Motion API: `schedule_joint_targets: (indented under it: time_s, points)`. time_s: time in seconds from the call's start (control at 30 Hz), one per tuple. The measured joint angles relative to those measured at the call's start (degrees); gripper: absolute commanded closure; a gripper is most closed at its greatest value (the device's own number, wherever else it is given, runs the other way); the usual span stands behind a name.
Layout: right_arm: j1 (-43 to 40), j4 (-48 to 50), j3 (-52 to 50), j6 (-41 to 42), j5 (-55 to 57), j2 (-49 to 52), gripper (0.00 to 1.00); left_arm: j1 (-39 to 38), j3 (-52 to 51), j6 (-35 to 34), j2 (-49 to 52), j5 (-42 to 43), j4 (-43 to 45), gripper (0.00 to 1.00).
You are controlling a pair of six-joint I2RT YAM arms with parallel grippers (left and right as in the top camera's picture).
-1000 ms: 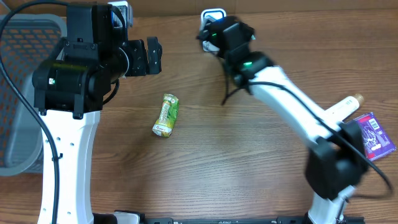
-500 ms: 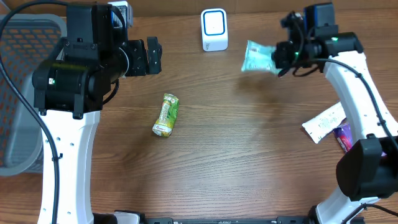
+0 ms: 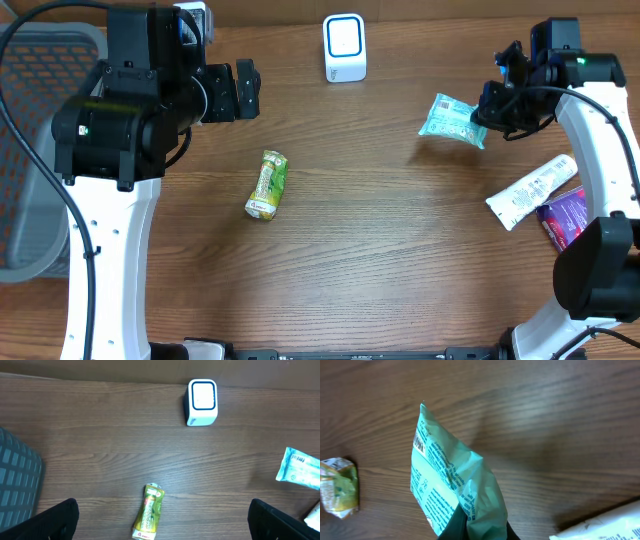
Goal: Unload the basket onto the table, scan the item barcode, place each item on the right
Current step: 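Carry the mint-green packet right and release it near the tube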
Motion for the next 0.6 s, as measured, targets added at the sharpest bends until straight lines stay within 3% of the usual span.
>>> schedule_joint_targets:
  time_s: [0.3, 0.6]
  points:
    - [-1.31, 1.99, -7.32, 0.63, 1.6, 0.0, 0.96, 0.0, 0.0, 0.0, 0.0, -0.02, -0.02, 0.01]
    - [-4.9, 12.13, -16.41, 6.71, 4.68, 0.0, 0.96, 0.0, 0.0, -0.02, 0.0, -0.02, 0.0, 0.0]
